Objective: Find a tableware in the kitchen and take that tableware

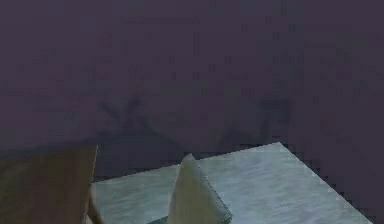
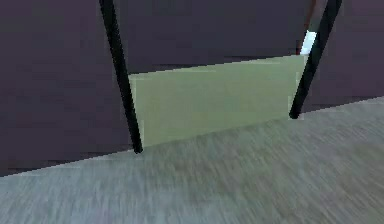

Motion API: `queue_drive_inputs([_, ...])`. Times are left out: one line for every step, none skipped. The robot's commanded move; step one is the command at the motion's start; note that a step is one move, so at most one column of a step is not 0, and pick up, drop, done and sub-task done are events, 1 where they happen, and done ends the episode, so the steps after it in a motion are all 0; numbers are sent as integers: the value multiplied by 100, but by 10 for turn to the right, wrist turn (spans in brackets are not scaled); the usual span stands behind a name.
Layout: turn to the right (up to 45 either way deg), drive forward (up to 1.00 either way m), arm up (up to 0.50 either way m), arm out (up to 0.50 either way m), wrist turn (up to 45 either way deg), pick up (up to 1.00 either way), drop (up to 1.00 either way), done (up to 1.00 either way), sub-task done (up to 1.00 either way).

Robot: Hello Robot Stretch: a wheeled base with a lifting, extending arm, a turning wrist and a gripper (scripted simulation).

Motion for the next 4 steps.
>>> queue_drive_inputs([-450,0,0,0,0,0,0,0,0])
queue_drive_inputs([-450,0,0,0,0,0,0,0,0])
queue_drive_inputs([-450,0,0,0,0,0,0,0,0])
queue_drive_inputs([-360,0,0,0,0,0,0,0,0])
